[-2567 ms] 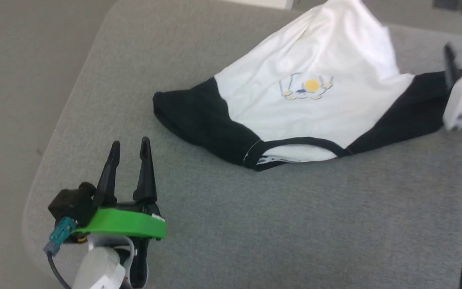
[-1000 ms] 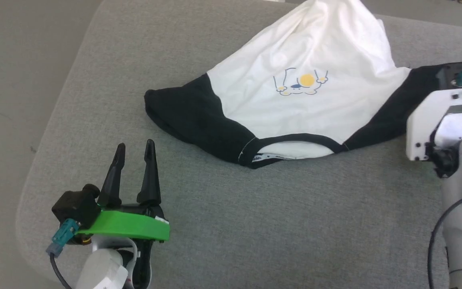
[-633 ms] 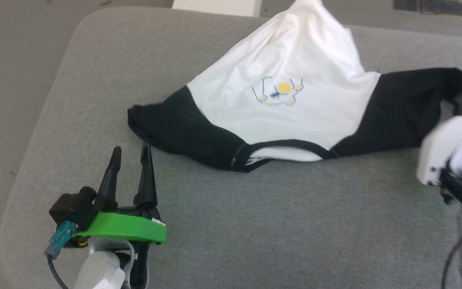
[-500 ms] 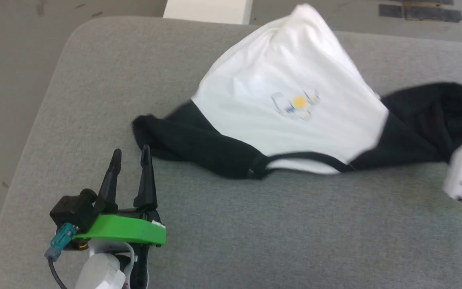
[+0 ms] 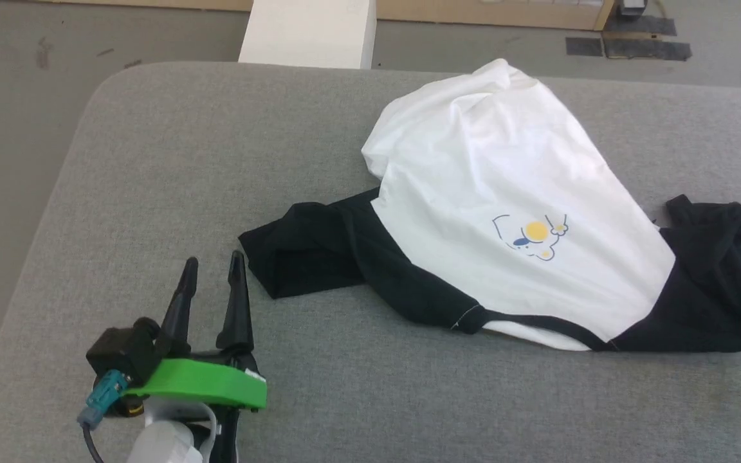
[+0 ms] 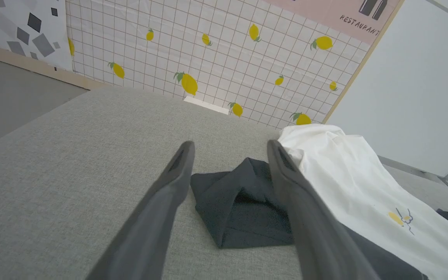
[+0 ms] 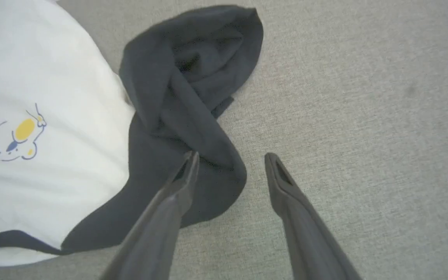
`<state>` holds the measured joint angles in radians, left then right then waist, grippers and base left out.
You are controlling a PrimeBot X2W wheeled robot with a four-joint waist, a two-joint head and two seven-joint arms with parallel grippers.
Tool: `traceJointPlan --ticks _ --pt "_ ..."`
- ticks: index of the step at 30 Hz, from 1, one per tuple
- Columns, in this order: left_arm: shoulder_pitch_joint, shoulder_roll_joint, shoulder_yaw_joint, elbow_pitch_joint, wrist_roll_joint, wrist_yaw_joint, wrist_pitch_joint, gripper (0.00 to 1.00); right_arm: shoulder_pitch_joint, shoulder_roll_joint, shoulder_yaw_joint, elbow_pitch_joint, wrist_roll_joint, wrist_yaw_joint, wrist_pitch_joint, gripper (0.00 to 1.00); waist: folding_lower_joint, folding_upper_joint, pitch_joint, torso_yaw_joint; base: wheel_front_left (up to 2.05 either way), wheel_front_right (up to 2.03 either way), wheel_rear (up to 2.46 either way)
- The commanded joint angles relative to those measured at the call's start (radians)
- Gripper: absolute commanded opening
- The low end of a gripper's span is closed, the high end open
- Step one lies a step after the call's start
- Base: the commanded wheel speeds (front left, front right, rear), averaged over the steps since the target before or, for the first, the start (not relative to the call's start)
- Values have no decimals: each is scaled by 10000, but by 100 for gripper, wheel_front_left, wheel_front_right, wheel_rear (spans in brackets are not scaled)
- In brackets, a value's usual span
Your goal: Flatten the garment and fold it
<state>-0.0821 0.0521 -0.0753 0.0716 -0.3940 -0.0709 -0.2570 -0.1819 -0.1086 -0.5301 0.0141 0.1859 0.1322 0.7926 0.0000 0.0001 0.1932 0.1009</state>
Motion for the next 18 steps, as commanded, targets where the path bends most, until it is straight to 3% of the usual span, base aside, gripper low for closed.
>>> traceJointPlan --ticks 1,5,8,11,13,18 --pt "121 -18 -13 58 41 -87 -47 100 -192 75 -66 -130 54 -15 -433 100 0 -1 -150 -92 0 0 0" --pt "-16 -18 -348 271 -573 -148 83 100 -178 251 -42 -265 8 -15 -1269 100 0 -1 -336 -208 0 0 0" --pt "-445 -18 -782 480 -1071 -113 861 100 -77 313 140 -309 -50 -15 -1461 100 0 -1 -402 -300 0 0 0" --pt "-1114 -18 -1240 822 -1739 285 2313 100 -62 349 353 -334 -125 -15 -1532 100 0 -1 -383 -430 0 0 0" --pt "-2147 -18 -1882 1412 -2138 943 4554 100 -88 376 528 -276 -133 -15 -1623 100 0 -1 -287 -603 0 0 0" --pt "-3242 130 -2297 2096 -1913 1569 6446 100 -257 221 714 185 -39 -15 -1805 100 0 -1 -83 -911 0 0 0"
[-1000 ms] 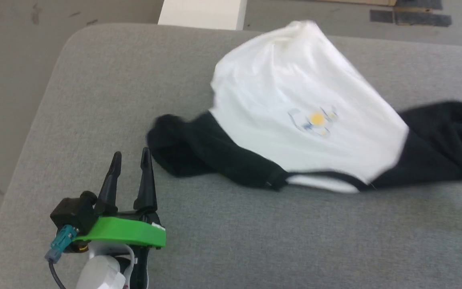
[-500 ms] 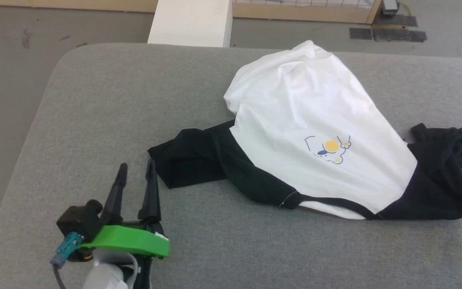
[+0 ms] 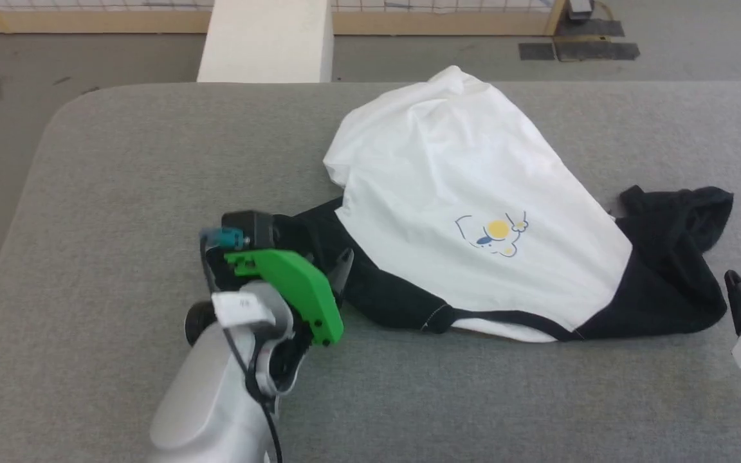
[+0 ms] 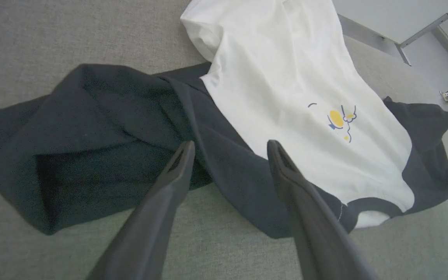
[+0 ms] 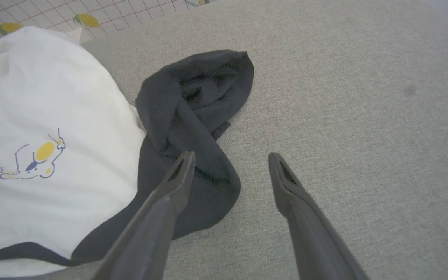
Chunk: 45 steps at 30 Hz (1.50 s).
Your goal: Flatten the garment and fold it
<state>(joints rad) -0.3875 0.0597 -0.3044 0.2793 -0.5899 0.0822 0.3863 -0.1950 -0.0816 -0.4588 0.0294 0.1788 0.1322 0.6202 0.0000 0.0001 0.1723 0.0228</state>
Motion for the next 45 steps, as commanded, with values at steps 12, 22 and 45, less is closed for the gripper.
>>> traceJointPlan --ticks 12,22,45 --pt "-921 177 209 685 -11 403 12 0 -96 -186 34 539 167 -15 -552 100 0 -1 406 -360 0 0 0" --pt "-801 11 1385 -633 -1362 -49 -1944 0 16 99 100 320 -92 -15 -423 100 0 -1 156 263 0 0 0" --pt "4154 67 2018 -2407 -2720 1264 -1713 100 406 311 524 271 -132 -15 -280 100 0 -1 -202 873 0 0 0"
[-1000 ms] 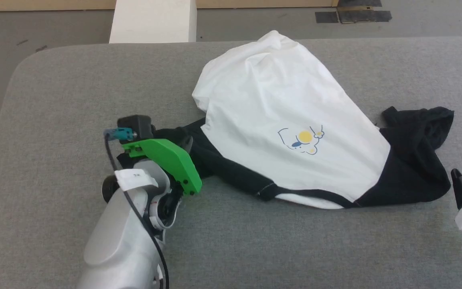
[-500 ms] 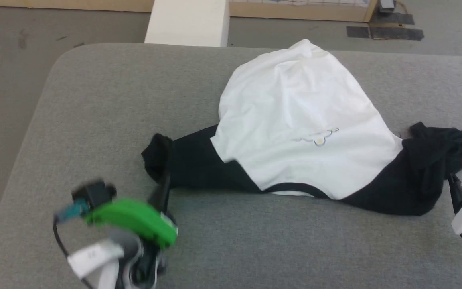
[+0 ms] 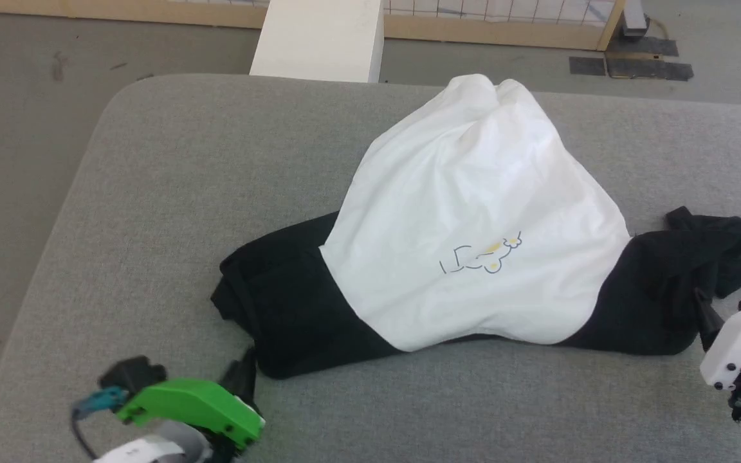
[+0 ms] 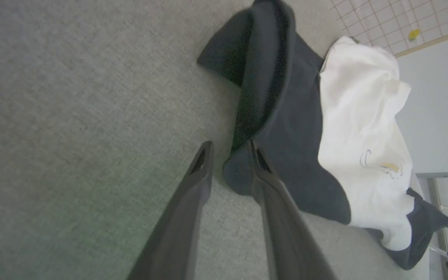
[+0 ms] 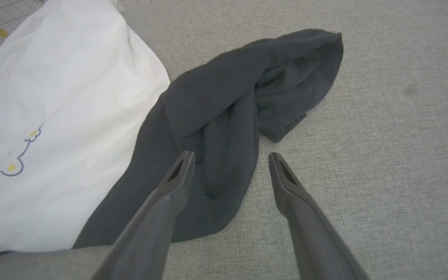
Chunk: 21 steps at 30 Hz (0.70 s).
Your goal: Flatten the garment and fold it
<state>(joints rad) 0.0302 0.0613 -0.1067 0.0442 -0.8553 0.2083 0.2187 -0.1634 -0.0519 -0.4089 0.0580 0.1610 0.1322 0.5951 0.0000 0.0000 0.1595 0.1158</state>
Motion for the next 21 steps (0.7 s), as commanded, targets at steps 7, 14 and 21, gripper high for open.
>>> traceJointPlan --ticks 7,14,21 --pt "-441 998 776 -1792 979 -579 -1687 100 -292 15 1127 -468 49 -15 49 100 0 0 -205 -141 0 0 0" --pt "-768 1532 69 -1417 3693 -1381 -4542 100 -1922 -111 3036 208 -280 -15 701 100 0 0 213 -28 0 0 0" --pt "-1141 734 159 -1418 4577 -1787 -4798 100 -4227 -451 4985 2230 -1052 -15 1522 100 0 0 1258 514 0 0 0"
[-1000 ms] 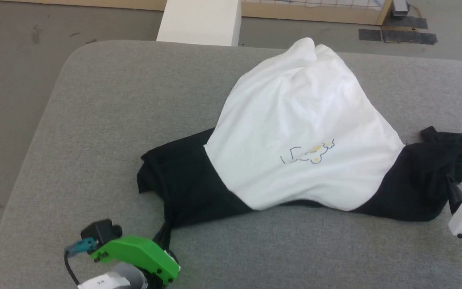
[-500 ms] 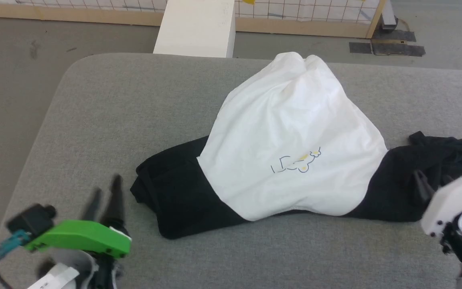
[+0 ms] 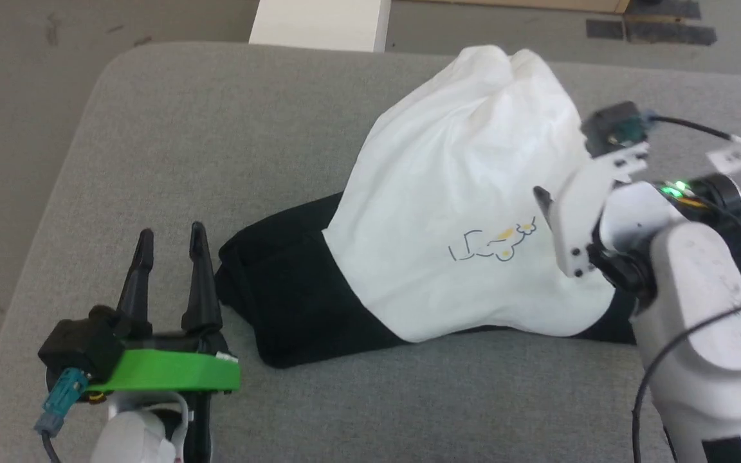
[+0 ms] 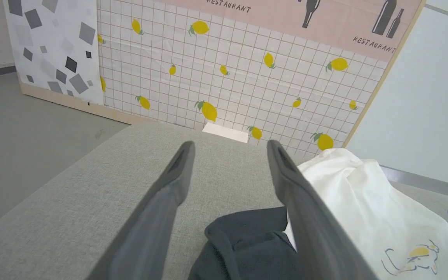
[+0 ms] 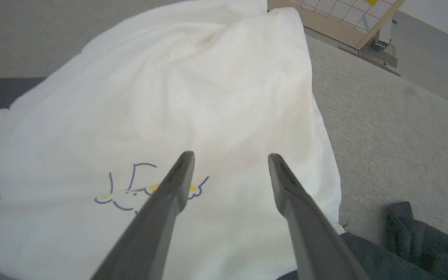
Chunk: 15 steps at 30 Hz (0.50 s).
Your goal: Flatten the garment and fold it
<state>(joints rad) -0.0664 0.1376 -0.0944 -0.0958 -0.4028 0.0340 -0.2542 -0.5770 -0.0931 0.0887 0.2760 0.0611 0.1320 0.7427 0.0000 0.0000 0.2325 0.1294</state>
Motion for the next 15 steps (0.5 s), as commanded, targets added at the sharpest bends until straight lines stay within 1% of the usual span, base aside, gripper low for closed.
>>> traceJointPlan --ticks 1,5,8,10,11,14,15 --pt "-275 -152 98 -60 151 -158 -71 100 -403 -123 265 400 -195 -13 137 100 0 0 697 511 0 0 0" --pt "-526 -537 313 -53 346 -509 -73 100 -1186 -262 943 1536 -492 -13 300 100 0 0 1191 945 0 0 0" --pt "-638 -712 397 -6 424 -702 -74 100 -1457 -448 1539 2244 -572 -13 441 100 0 0 1420 1216 0 0 0" --pt "-701 -786 419 60 440 -794 -74 100 -1552 -618 2013 2670 -470 -13 647 100 0 0 1517 1354 0 0 0" --pt "-727 -813 437 96 433 -843 -74 100 -1574 -692 2333 2851 -324 -13 841 100 0 0 1534 1407 0 0 0" --pt "-748 -851 418 213 429 -940 -75 100 -1666 -965 2868 3205 174 -13 1495 100 0 0 1560 1534 0 0 0" --pt "-757 -859 405 254 424 -970 -75 100 -1734 -1066 2984 3247 356 -13 1747 86 0 0 1563 1581 0 0 0"
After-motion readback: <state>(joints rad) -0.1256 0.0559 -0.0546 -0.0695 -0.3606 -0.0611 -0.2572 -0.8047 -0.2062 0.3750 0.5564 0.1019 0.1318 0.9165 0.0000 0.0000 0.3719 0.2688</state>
